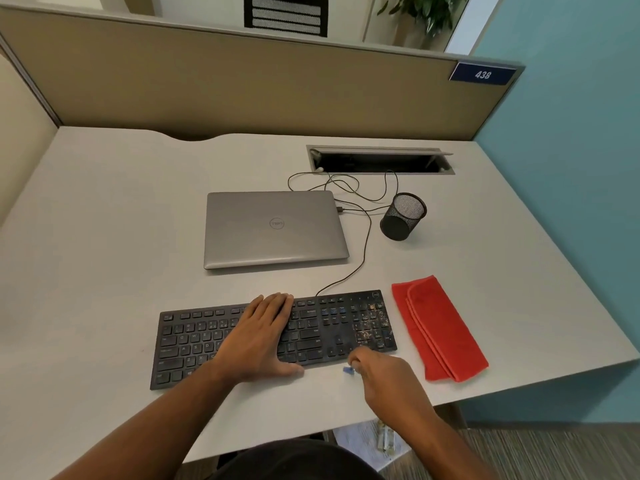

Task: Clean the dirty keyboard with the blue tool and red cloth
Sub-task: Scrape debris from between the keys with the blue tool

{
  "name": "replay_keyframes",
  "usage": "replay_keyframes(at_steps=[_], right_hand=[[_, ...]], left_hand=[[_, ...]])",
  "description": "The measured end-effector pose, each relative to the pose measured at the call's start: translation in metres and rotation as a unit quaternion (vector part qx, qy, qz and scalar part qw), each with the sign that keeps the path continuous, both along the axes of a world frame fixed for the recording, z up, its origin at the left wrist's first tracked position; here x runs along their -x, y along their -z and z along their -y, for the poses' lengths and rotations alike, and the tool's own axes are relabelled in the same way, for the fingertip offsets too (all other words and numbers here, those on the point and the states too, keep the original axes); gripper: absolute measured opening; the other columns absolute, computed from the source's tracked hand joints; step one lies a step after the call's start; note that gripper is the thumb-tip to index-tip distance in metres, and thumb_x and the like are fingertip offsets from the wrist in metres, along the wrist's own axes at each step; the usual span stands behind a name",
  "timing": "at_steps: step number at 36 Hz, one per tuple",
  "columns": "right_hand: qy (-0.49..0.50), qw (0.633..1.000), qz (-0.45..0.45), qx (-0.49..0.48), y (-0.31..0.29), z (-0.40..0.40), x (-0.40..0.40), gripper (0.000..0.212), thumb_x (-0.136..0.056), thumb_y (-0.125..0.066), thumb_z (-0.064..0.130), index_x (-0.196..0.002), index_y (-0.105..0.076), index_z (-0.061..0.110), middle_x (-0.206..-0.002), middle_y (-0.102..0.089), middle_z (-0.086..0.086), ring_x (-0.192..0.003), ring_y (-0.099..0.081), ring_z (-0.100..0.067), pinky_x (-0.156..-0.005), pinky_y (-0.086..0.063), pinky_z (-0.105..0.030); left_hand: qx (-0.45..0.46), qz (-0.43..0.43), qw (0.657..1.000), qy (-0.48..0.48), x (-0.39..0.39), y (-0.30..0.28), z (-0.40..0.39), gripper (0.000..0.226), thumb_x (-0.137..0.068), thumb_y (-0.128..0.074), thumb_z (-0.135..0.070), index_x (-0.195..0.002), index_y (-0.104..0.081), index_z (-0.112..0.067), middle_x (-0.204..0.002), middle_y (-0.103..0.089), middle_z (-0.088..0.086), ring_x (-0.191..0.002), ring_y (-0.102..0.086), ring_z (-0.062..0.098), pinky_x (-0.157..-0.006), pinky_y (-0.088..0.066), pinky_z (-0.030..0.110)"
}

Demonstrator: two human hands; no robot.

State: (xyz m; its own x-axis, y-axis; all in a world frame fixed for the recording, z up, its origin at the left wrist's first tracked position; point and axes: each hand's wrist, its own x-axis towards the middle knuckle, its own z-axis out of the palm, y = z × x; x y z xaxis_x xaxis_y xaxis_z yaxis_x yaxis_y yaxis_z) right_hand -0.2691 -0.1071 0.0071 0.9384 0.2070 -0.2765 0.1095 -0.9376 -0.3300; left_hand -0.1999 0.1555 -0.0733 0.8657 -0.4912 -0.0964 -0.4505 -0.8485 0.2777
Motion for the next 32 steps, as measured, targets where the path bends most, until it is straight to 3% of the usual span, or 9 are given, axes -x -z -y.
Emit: replay_keyframes(at_steps=[2, 5, 9, 11, 16, 22, 27, 32], right_hand=[[0.027, 0.999, 0.029, -0.038, -0.003, -0.003, -0.003, 0.015, -0.104, -0.053, 0.024, -0.114, -0.063, 0.031, -0.093, -0.068, 0.016, -0.070, -0.057, 0.002, -0.062, -0.039, -0.004], [0.040, 0.993, 0.065, -0.085, -0.004, -0.012, -0.010, 0.023, -0.103, -0.053, 0.026, -0.123, -0.064, 0.030, -0.098, -0.070, 0.014, -0.076, -0.060, 0.001, -0.065, -0.041, -0.003], [0.027, 0.998, 0.054, -0.033, 0.008, -0.019, -0.008, 0.029, -0.101, -0.057, 0.020, -0.128, -0.060, 0.031, -0.104, -0.071, 0.009, -0.084, -0.062, -0.002, -0.066, -0.034, 0.000], [0.024, 0.998, 0.045, -0.022, 0.009, -0.021, -0.001, 0.032, -0.099, -0.059, 0.017, -0.128, -0.061, 0.029, -0.105, -0.072, 0.008, -0.086, -0.065, -0.005, -0.071, -0.037, -0.003], [0.022, 0.999, 0.024, -0.044, 0.003, -0.016, 0.005, 0.012, -0.104, -0.050, 0.028, -0.112, -0.059, 0.027, -0.102, -0.071, 0.006, -0.083, -0.062, -0.008, -0.074, -0.049, -0.016], [-0.014, 0.990, 0.114, -0.083, 0.018, -0.021, 0.003, 0.038, -0.098, -0.061, 0.017, -0.133, -0.062, 0.029, -0.122, -0.070, 0.012, -0.106, -0.067, -0.004, -0.091, -0.053, -0.016], [-0.064, 0.991, 0.114, -0.043, 0.029, -0.026, 0.020, 0.039, -0.084, -0.072, 0.014, -0.121, -0.067, 0.025, -0.104, -0.075, 0.008, -0.084, -0.070, -0.009, -0.076, -0.056, -0.020], [-0.074, 0.985, 0.149, -0.047, 0.043, -0.019, 0.030, 0.047, -0.077, -0.076, 0.011, -0.122, -0.068, 0.022, -0.107, -0.074, 0.010, -0.089, -0.069, -0.005, -0.080, -0.055, -0.018]], left_hand=[[-0.006, -0.003, 1.000, 0.001, 0.000, 0.000, 0.000, 0.137, -0.070, -0.040, -0.102, -0.165, 0.007, -0.016, -0.173, 0.000, 0.003, -0.159, 0.005, 0.019, -0.127, 0.010, 0.040], [-0.008, -0.004, 1.000, 0.001, 0.000, 0.000, 0.000, 0.137, -0.070, -0.039, -0.102, -0.165, 0.009, -0.016, -0.173, 0.002, 0.003, -0.159, 0.006, 0.019, -0.127, 0.012, 0.039], [-0.001, -0.003, 1.000, 0.001, 0.000, 0.001, 0.000, 0.138, -0.069, -0.040, -0.103, -0.165, 0.007, -0.015, -0.173, -0.001, 0.004, -0.159, 0.004, 0.020, -0.125, 0.014, 0.037], [0.004, 0.005, 1.000, -0.003, 0.000, 0.001, 0.000, 0.138, -0.070, -0.042, -0.102, -0.166, 0.004, -0.015, -0.173, -0.003, 0.005, -0.159, 0.002, 0.020, -0.124, 0.016, 0.036], [-0.003, -0.007, 1.000, 0.001, 0.000, -0.002, 0.000, 0.137, -0.071, -0.040, -0.102, -0.164, 0.011, -0.016, -0.173, 0.005, 0.004, -0.159, 0.008, 0.020, -0.125, 0.016, 0.037], [-0.001, 0.003, 1.000, 0.002, 0.000, 0.000, 0.000, 0.137, -0.070, -0.041, -0.102, -0.166, 0.003, -0.013, -0.173, -0.005, 0.007, -0.159, -0.001, 0.022, -0.125, 0.013, 0.038], [0.001, 0.003, 1.000, 0.002, 0.000, 0.001, 0.001, 0.138, -0.070, -0.040, -0.103, -0.166, 0.003, -0.014, -0.173, -0.005, 0.007, -0.159, -0.001, 0.022, -0.125, 0.012, 0.038], [-0.002, 0.001, 1.000, 0.000, 0.000, 0.001, 0.001, 0.138, -0.069, -0.041, -0.103, -0.166, 0.002, -0.014, -0.173, -0.006, 0.006, -0.159, -0.002, 0.022, -0.125, 0.013, 0.037]])
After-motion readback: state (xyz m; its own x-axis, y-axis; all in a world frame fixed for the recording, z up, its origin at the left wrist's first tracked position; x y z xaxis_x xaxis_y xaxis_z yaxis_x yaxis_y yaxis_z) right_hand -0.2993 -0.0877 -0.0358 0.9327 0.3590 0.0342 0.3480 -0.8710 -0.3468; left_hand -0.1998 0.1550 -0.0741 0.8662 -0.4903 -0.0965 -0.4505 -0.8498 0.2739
